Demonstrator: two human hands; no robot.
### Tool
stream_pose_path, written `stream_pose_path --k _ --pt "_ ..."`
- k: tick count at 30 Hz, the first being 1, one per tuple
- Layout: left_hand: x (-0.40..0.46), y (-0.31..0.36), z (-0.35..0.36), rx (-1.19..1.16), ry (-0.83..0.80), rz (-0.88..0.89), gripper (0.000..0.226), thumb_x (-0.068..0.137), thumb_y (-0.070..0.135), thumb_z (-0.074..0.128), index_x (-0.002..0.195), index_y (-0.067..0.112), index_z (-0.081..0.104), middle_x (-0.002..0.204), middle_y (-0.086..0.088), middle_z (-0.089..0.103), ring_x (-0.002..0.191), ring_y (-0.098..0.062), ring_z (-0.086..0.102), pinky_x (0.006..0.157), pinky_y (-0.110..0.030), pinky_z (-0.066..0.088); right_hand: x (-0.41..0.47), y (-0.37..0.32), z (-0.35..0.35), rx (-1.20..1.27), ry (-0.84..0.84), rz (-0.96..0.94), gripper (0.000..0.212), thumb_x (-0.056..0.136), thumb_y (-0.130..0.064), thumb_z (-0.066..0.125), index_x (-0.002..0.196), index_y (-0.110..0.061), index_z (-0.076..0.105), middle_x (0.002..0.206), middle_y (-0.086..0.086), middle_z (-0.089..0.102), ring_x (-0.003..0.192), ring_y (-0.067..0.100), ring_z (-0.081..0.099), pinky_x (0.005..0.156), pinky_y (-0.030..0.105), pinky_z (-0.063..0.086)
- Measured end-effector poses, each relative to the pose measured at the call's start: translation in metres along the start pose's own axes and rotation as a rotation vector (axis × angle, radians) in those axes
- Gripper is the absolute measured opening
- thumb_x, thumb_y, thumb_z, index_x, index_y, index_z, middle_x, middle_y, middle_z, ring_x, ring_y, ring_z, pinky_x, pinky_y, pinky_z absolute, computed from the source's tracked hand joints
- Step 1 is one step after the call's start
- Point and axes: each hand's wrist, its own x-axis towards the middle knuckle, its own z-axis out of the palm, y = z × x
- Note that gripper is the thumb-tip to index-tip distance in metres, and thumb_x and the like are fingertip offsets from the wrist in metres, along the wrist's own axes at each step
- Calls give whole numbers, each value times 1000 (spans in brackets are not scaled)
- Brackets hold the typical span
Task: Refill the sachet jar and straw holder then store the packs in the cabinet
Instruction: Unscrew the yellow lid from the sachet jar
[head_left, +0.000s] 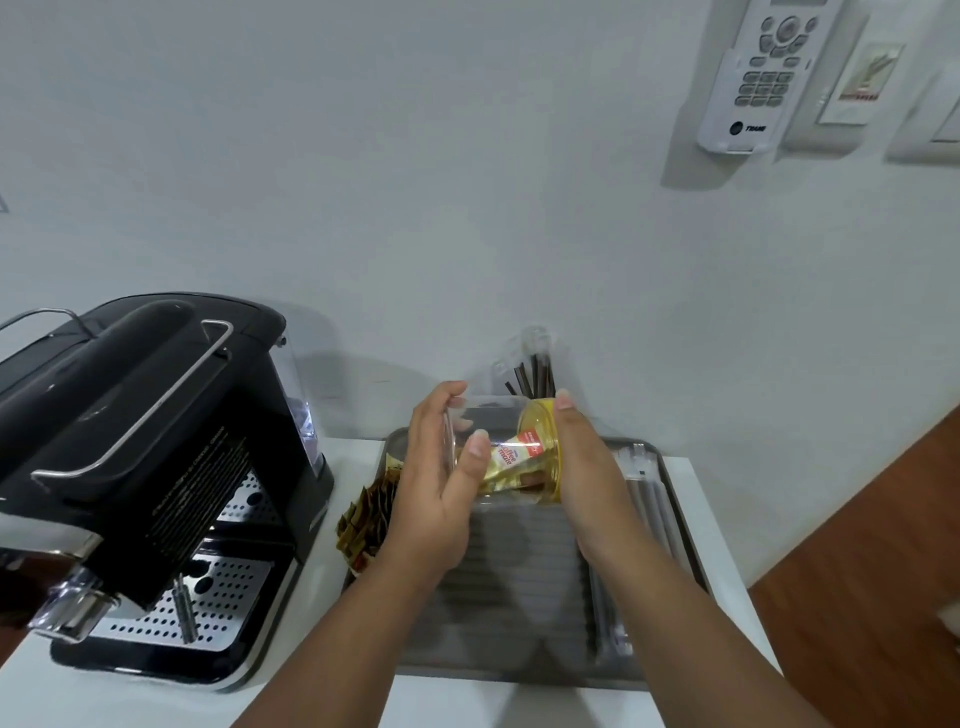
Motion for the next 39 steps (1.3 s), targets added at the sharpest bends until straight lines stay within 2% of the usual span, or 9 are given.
stream_pose_path --k 4,8,11,18,21,26,31,34,39 --pt "1 5 -1 -11 16 -20 57 82 72 44 130 42 42 125 -7 54 110 -31 60 92 -55 52 -4 -5 0 -28 11 -125 40 94 -59 32 95 -34 63 96 -10 67 93 9 64 85 27 50" --pt "8 5 2 -488 74 -476 53 97 58 30 114 21 64 92 -8 74 71 -28 72 56 -39 55 -3 -9 -3 -495 19 -522 46 84 -57 39 122 -34 49 111 -9 50 102 9 53 88 25 44" --pt "12 1 -6 -545 81 -490 53 99 54 26 111 20 66 94 -13 76 72 -31 73 63 -43 56 -1 -12 -4 -503 -90 -562 50 83 -57 41 129 -37 41 120 -12 41 110 5 47 92 25 42" --pt "20 10 -23 -319 75 -392 40 95 58 36 117 34 58 115 -5 68 96 -25 71 74 -43 59 9 -13 -24 -52 -453 -347 55 77 -19 59 122 -50 56 144 -18 43 138 9 35 110 37 33" --pt "16 8 -29 -138 8 -356 71 69 89 37 129 52 46 135 6 53 126 -20 53 106 -50 42 15 -24 -21 -43 -370 -130 47 93 -42 50 140 -40 41 153 -7 35 140 15 33 113 38 29" --pt "10 13 -32 1 -42 -288 52 93 61 25 141 44 34 135 11 49 96 21 41 78 -11 35 3 -20 -23 -267 -455 114 69 72 -82 34 133 -52 36 128 -5 60 107 18 65 98 44 50" --pt "12 8 -31 -264 18 -397 35 93 64 36 119 51 56 126 -2 61 117 -28 61 103 -56 44 5 -8 -30 -185 -500 -71 85 68 -52 73 138 -55 25 146 -14 38 131 11 46 108 41 42" --pt "11 1 -32 -250 0 -390 40 91 66 37 122 49 55 125 -2 63 117 -30 60 101 -58 45 3 -7 -32 -154 -534 -133 86 63 -57 77 131 -64 25 152 -20 26 141 6 28 113 38 33" --pt "9 -8 -36 -88 -79 -344 70 66 92 32 128 60 42 134 13 53 133 -17 45 111 -52 36 0 -11 -29 -217 -470 41 73 68 -77 45 135 -53 28 138 -5 49 116 17 57 96 37 50"
